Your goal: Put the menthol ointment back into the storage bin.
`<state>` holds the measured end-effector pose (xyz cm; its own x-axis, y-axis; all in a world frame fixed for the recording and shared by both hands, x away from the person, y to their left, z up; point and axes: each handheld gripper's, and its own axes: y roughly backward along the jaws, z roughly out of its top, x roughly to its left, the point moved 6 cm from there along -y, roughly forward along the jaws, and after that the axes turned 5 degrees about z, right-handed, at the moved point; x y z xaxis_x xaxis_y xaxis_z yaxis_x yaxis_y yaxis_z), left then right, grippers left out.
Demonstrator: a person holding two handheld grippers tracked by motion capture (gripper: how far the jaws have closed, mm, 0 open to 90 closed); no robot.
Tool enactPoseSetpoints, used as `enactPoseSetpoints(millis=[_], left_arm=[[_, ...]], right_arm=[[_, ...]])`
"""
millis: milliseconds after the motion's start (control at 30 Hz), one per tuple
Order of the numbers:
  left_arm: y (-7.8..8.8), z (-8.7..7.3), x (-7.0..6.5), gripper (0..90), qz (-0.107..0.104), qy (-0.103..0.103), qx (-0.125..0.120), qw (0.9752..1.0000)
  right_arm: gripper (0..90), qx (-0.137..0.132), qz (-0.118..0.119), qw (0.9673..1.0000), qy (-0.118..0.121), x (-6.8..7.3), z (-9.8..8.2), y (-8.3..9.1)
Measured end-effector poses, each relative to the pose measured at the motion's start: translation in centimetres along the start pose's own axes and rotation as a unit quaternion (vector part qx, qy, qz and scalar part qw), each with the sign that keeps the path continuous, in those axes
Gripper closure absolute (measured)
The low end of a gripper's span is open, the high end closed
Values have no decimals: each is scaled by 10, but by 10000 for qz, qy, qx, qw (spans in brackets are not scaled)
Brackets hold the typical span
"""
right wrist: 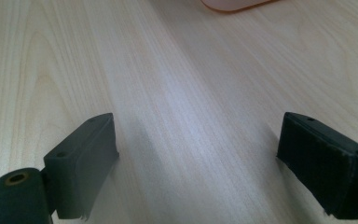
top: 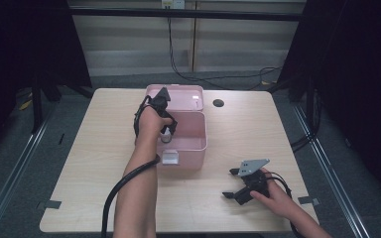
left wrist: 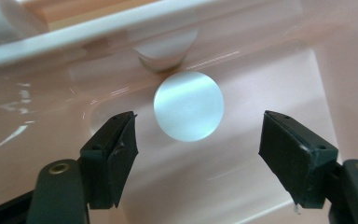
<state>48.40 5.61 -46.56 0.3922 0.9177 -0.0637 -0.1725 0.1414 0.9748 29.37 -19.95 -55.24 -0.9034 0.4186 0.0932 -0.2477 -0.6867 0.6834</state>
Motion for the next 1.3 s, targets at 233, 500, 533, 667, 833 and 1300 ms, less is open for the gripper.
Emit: enactPoseSetpoints(millis=[233,500,533,667,833,1300], left_arm=[[9,-2,-3,255,-54,-50,-4,10000],[27,-7,-5,254,-153,-126,12,9998],[27,-7,-5,254,-153,-126,12,9998],[40,-11,-5,255,-194,-205,54,9996],[52,-15,-5,255,-224,-256,60,9994],[77,-26,1,260,-272,-328,-35,9991]], right_arm=[[110,1,1,10000,2,0,0,0],[110,1,-2,10000,2,0,0,0],[110,1,-2,10000,2,0,0,0],[110,-2,-2,10000,7,0,0,0],[110,6,-5,10000,3,0,0,0],[110,8,0,10000,-21,0,0,0]])
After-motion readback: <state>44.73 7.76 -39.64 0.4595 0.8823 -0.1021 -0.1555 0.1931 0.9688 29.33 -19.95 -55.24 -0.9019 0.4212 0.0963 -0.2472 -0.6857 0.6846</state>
